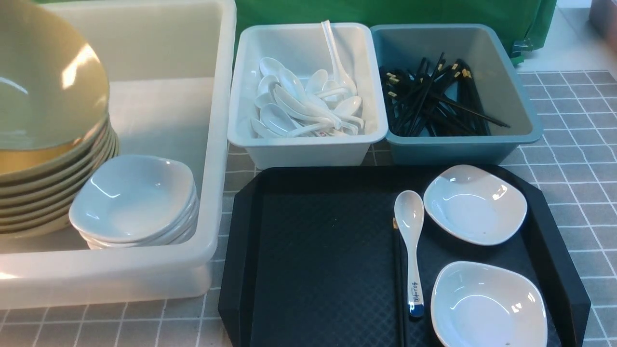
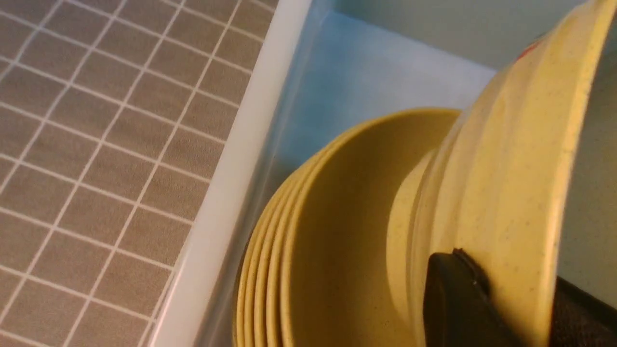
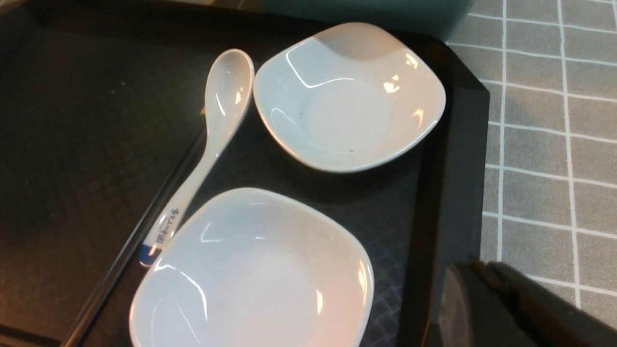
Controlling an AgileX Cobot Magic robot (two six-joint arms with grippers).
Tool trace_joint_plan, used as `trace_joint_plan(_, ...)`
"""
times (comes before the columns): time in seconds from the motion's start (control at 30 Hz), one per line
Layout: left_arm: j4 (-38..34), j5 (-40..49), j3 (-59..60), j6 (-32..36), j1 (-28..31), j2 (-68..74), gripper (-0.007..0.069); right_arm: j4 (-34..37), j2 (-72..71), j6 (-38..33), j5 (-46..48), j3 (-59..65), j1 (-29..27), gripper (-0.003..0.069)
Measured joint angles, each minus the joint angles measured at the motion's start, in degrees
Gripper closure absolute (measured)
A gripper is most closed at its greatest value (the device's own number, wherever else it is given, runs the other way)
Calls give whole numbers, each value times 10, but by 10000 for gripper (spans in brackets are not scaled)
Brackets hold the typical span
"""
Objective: On grey table put chopsticks spoon bowls plates into blue grey white boxes.
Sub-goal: 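Place the tan bowl onto the bowl stack in the left bin with the left gripper, then reach for and grasp the small white dish on the black tray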
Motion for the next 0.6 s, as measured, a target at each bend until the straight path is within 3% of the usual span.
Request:
trace_joint_plan(0.13,24,10,0,0,1,22,403,0,0,0,0,0,0,613)
trace_joint_plan(0.17,38,14,0,0,1,23,321,0,0,0,0,0,0,613)
trace_joint_plan(0.37,73,27,0,-46,1,-14,96,0,0,0,-6,6,0,613)
trace_joint_plan(0.5,50,31,0,-58,-1,-61,74,9,0,5,-20,22,1,613)
trace_joint_plan(0.6,0,33,0,-39,-23,-113,109,32,13,3,-25,32,7,613)
